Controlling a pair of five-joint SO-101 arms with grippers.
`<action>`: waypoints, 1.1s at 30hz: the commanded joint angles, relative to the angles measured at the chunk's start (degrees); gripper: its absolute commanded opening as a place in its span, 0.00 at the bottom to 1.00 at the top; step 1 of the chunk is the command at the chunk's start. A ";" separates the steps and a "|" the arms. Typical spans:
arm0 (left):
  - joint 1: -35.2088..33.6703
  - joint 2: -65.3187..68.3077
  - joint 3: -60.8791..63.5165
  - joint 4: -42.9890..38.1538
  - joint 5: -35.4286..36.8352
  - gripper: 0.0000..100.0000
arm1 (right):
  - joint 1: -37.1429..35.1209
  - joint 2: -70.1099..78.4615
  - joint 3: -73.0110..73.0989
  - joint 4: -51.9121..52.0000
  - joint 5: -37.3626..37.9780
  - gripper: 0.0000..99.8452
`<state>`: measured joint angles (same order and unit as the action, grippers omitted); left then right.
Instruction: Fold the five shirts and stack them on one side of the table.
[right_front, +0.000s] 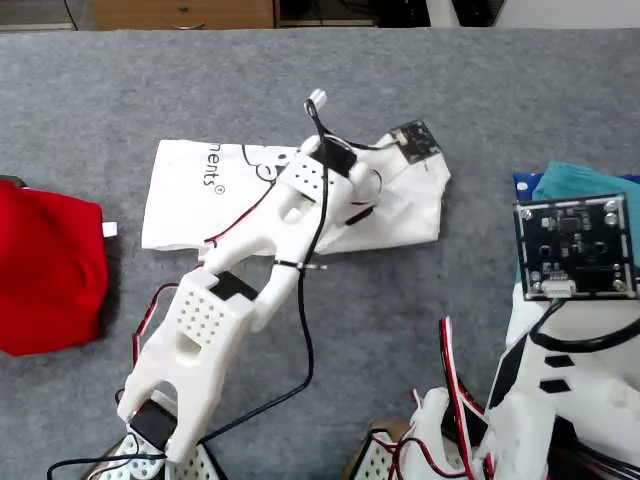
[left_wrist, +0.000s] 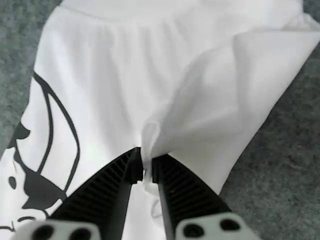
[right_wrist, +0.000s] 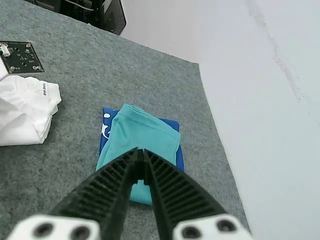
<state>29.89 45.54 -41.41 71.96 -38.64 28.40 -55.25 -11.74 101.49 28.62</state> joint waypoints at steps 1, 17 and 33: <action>-2.20 0.04 -4.57 -0.53 -2.11 0.02 | 0.75 -1.01 1.98 0.88 0.53 0.00; -4.22 -0.48 -5.45 1.41 -0.53 0.21 | 0.75 -3.47 5.05 0.79 0.53 0.00; -8.09 1.01 -7.82 -1.14 -0.62 0.21 | 0.75 -3.47 5.14 0.79 0.18 0.00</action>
<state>22.33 46.59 -47.30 71.78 -39.87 28.40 -58.68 -6.81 101.49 28.62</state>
